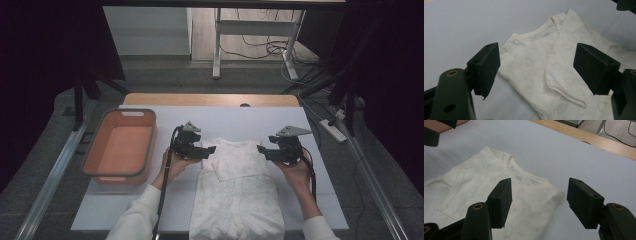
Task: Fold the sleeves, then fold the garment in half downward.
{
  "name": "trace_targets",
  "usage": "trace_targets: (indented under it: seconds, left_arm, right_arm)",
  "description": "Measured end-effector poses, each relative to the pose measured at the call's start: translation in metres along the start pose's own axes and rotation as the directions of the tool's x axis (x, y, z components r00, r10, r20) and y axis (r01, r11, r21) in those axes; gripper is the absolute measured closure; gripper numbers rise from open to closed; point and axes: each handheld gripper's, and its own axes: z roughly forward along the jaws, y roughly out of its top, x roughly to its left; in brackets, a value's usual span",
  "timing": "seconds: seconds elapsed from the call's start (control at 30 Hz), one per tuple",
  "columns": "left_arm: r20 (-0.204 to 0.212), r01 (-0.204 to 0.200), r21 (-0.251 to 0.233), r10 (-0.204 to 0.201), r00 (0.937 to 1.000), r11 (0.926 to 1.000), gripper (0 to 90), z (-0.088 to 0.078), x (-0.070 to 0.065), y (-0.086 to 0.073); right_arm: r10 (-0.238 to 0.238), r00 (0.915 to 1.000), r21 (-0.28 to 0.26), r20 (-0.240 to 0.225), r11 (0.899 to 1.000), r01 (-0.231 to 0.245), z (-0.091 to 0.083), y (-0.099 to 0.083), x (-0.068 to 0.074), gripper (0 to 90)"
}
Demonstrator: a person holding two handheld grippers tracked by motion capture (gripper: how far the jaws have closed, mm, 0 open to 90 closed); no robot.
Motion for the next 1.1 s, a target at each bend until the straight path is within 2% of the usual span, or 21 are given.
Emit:
trace_targets:
  seconds: [0.2, 0.7, 1.1]
  left_arm:
    - [0.002, 0.000, 0.008, 0.000, 1.0000, 1.0000, 21.5, 0.007, 0.004, 0.001]
    - [0.003, 0.035, 0.029, -0.035, 0.9994, 0.9990, 21.2, 0.019, 0.017, -0.003]
    - [0.007, 0.045, 0.086, -0.046, 0.9989, 0.9953, 22.0, 0.040, 0.026, -0.009]
  right_arm:
    - [-0.013, 0.9999, 0.023, -0.002, 1.000, 0.013, 0.010, 0.001, 0.000, 37.1]
    - [0.010, 0.9999, 0.074, 0.003, 0.997, -0.010, 0.029, -0.006, -0.008, 36.8]
    - [0.032, 0.9995, 0.108, 0.004, 0.994, -0.032, 0.037, -0.011, -0.014, 36.1]
